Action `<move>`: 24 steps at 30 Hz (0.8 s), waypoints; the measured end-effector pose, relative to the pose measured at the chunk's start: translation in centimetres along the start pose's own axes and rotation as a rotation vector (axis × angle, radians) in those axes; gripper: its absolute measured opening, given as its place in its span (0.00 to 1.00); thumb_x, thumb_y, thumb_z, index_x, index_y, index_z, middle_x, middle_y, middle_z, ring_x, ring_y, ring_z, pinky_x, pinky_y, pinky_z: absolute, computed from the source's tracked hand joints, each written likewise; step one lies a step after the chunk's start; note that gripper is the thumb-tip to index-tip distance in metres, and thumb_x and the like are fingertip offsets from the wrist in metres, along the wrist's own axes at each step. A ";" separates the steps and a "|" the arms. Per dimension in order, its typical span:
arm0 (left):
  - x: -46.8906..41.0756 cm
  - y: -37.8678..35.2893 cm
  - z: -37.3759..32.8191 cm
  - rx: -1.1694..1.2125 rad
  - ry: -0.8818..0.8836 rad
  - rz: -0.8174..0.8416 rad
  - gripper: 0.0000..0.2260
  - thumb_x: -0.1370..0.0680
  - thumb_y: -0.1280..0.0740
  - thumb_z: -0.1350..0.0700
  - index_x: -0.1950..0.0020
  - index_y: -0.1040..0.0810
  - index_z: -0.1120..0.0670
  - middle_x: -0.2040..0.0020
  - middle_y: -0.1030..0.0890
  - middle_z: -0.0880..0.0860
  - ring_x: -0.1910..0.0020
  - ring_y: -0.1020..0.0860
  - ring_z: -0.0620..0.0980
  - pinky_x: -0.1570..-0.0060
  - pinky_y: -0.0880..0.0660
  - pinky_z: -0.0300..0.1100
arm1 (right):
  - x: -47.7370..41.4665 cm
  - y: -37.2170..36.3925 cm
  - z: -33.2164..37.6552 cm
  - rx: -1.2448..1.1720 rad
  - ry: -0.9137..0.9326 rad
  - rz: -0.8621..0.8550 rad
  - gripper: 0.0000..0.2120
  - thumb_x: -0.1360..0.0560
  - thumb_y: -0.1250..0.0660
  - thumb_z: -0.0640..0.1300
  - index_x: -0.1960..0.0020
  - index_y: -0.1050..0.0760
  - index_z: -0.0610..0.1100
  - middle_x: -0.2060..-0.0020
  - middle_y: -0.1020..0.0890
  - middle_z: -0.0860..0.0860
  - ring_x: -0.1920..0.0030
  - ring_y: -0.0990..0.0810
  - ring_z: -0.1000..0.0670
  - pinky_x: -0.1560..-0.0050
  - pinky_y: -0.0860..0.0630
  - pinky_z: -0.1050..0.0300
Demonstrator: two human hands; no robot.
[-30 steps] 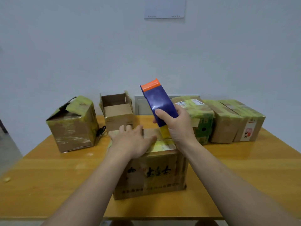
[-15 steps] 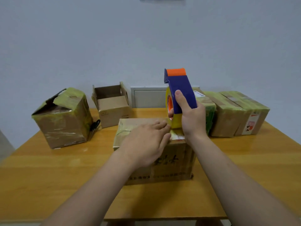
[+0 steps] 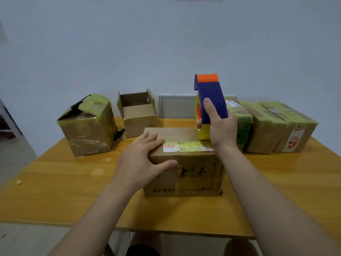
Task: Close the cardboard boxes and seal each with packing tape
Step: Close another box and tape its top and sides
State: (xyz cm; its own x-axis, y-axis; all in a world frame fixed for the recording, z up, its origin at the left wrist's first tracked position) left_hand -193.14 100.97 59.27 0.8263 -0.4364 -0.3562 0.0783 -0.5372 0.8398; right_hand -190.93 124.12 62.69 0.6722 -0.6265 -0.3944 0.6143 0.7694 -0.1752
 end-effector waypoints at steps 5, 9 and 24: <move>0.5 -1.4 0.7 0.357 0.225 -0.211 0.29 0.25 0.38 0.28 0.31 0.19 0.42 0.20 0.32 0.52 0.21 0.36 0.52 0.25 0.32 0.55 | 0.2 0.0 0.1 -0.016 0.001 0.010 0.23 0.22 0.31 0.60 0.39 0.23 0.41 0.53 0.16 0.40 0.65 0.17 0.50 0.63 0.19 0.59; 0.4 -1.3 1.1 0.422 0.267 -0.226 0.21 0.16 0.37 0.41 0.25 0.23 0.46 0.29 0.21 0.48 0.30 0.26 0.47 0.36 0.22 0.52 | 0.3 0.0 0.2 -0.040 -0.014 0.011 0.22 0.22 0.31 0.59 0.39 0.23 0.43 0.52 0.17 0.41 0.63 0.17 0.50 0.61 0.18 0.56; -3.6 -5.0 -7.8 -0.343 -0.195 0.288 0.37 0.20 0.59 0.27 0.15 0.53 0.44 0.14 0.51 0.52 0.16 0.53 0.53 0.18 0.53 0.52 | 0.5 0.7 0.5 -0.045 -0.011 -0.004 0.21 0.21 0.32 0.58 0.41 0.22 0.41 0.55 0.16 0.41 0.63 0.16 0.52 0.61 0.19 0.61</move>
State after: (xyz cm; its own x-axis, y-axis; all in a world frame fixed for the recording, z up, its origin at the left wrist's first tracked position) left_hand -192.14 110.87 59.55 0.7238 -0.6772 -0.1324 0.0686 -0.1203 0.9904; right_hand -190.00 124.31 62.79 0.6747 -0.6305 -0.3837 0.5975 0.7718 -0.2174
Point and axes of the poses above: each hand's wrist, its own x-axis away from the middle knuckle, its own y-axis out of the back of the hand, z = x × y, the point moved 6 cm from there along -x, towards the middle knuckle
